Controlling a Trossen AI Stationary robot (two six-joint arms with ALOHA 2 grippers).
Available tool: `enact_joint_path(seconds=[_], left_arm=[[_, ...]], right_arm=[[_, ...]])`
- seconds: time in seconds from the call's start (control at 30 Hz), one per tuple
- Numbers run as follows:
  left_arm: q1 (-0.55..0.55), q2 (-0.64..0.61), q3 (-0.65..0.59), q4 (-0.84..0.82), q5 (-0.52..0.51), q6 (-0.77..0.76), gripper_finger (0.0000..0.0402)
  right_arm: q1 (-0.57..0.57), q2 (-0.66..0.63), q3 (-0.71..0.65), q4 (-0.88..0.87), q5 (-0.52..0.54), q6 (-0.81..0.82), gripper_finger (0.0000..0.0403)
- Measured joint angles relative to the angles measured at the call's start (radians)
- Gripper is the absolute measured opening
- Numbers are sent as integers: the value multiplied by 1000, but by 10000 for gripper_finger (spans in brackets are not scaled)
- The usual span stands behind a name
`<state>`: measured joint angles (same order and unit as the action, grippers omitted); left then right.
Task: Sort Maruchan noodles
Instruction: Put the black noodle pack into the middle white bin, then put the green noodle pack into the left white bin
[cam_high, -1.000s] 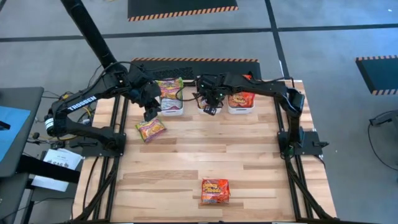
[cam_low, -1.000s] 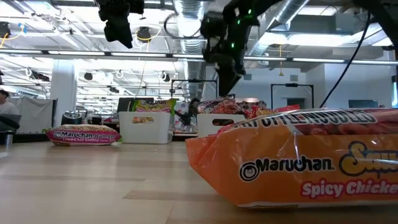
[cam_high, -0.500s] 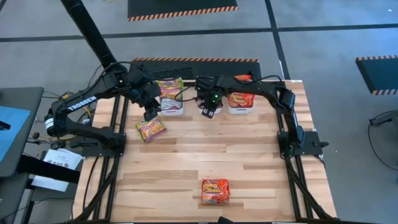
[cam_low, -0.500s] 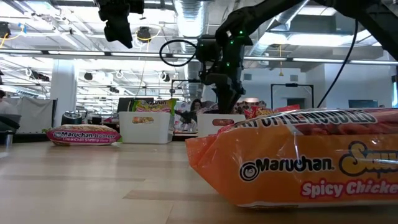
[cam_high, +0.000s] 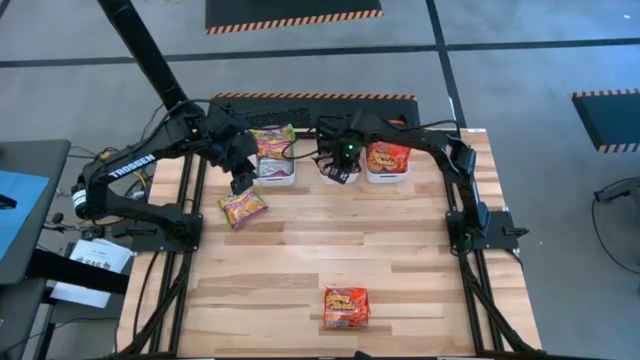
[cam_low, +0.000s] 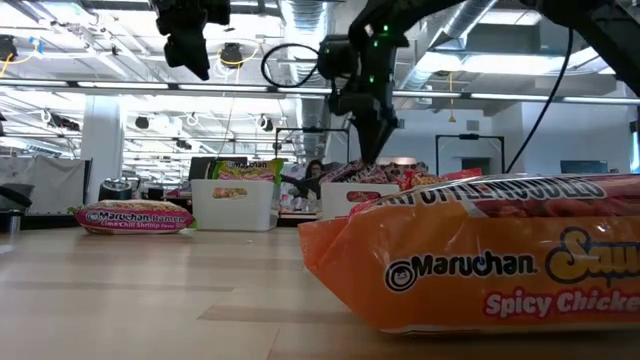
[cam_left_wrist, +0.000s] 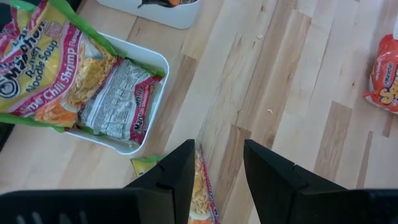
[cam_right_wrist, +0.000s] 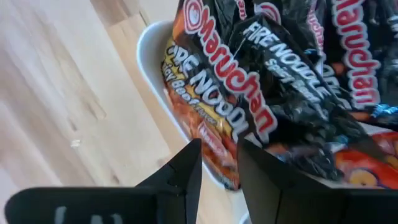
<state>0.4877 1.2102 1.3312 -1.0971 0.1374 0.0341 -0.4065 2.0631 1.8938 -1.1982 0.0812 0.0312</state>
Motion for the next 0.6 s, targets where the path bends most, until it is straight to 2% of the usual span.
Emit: enact_joint_path(seconds=[0.2, 0.43, 0.6], left_arm=[[0, 0, 0, -31, -20, -65, 123], [0, 1, 0, -197, -45, -108, 123], [0, 3, 0, -276, -45, -97, 123]], right_arm=[[1, -2, 97, -98, 0, -5, 127], [0, -2, 175, -187, -1, -13, 127], [0, -2, 181, -189, -1, -13, 127]])
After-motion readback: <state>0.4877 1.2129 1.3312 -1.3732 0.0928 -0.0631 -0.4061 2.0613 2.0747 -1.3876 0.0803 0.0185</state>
